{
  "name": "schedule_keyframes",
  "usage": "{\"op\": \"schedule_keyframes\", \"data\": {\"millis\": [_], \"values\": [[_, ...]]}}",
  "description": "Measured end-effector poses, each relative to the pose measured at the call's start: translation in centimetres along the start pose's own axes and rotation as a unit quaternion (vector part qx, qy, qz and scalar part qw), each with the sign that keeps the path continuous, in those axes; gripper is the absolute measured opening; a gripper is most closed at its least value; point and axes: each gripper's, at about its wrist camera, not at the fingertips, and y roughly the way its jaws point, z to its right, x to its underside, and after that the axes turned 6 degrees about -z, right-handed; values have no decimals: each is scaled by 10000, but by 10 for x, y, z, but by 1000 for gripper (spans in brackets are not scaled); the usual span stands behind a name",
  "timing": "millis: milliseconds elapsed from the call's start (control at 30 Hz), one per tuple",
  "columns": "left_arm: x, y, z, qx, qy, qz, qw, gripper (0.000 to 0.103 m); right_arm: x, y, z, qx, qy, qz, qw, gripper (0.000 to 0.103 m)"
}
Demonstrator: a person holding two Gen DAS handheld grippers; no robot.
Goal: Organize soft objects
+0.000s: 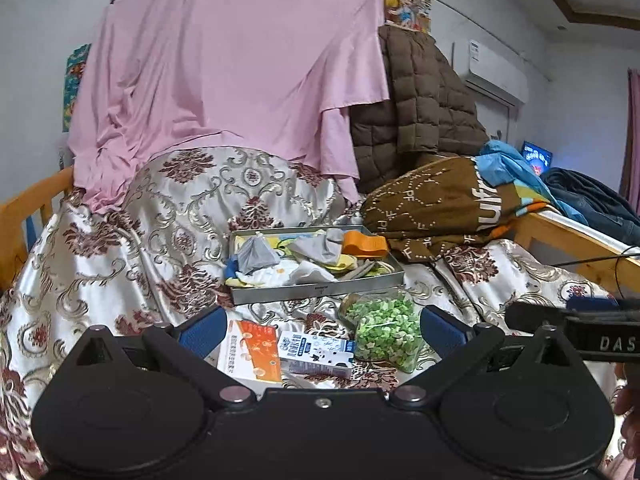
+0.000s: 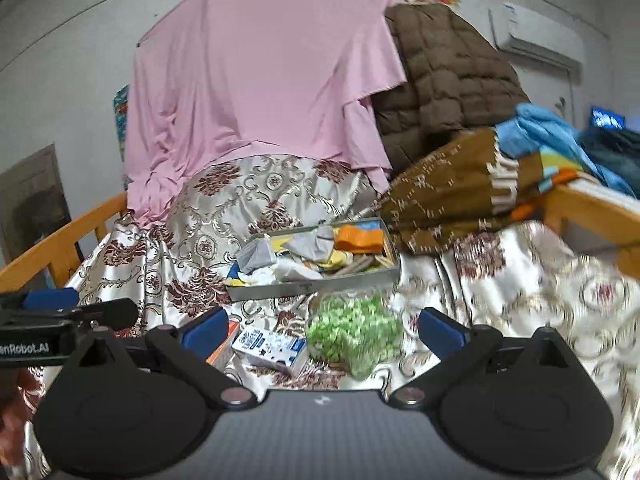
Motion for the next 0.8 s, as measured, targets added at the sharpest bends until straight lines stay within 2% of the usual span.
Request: {"op": "schedule_keyframes", "data": {"millis": [233, 467, 800], "values": [[22, 18, -16, -396, -437, -155, 9981, 102, 26, 16, 4, 204, 150, -187, 9995, 103], [51, 47, -30, -778, -995, -367, 9913, 102, 44, 48, 5, 248, 157, -372, 9989, 103], [69, 71, -36, -808, -799, -335, 9930, 102, 62, 73, 3, 282, -190, -270, 9991, 103]]}}
